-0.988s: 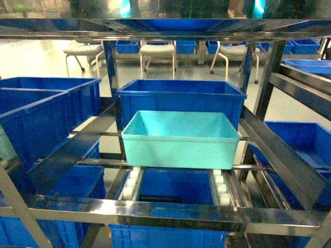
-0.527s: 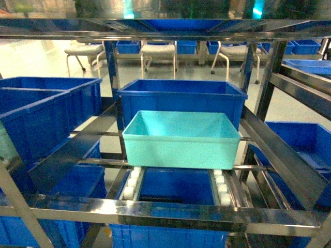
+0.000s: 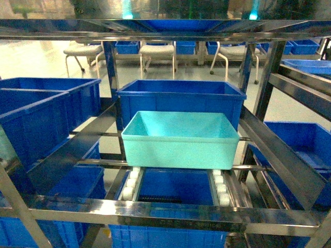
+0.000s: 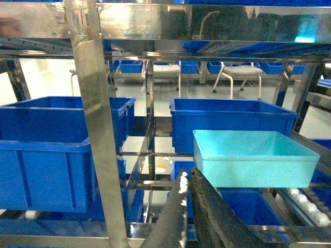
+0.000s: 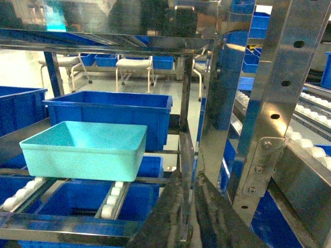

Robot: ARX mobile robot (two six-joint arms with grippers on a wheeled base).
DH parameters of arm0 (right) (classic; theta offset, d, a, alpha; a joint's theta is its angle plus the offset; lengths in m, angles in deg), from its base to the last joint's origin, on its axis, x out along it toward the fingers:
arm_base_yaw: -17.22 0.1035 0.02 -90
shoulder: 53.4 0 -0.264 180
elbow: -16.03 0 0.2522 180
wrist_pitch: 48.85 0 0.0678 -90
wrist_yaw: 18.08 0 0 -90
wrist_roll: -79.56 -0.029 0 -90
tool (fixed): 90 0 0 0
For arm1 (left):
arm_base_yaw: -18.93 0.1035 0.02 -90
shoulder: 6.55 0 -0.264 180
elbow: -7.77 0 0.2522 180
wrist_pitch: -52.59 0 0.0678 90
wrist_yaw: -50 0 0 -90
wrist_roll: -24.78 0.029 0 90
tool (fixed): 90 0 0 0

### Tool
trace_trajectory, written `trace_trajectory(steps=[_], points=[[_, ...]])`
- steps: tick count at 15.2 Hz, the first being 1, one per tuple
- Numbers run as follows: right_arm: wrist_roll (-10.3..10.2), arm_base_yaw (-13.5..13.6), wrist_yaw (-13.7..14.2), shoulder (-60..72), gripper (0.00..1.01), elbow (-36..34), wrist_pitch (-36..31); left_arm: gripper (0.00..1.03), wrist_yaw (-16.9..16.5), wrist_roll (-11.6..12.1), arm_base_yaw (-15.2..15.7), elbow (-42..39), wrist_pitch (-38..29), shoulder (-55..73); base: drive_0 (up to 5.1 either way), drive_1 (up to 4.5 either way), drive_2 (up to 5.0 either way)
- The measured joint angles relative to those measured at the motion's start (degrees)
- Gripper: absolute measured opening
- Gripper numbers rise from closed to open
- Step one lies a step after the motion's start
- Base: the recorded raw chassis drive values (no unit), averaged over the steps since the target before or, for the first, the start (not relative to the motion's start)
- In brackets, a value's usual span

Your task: Organize blue bins on left shelf correctly

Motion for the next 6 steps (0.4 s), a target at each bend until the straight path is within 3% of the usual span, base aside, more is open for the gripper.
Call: trace_trajectory(steps=[6], points=[[0.0,0.0,0.0,0.0,0.82,0.0,0.0,0.81,0.0,0.0,0.0,0.0,0.0,0.0,0.0,0.00,0.0]])
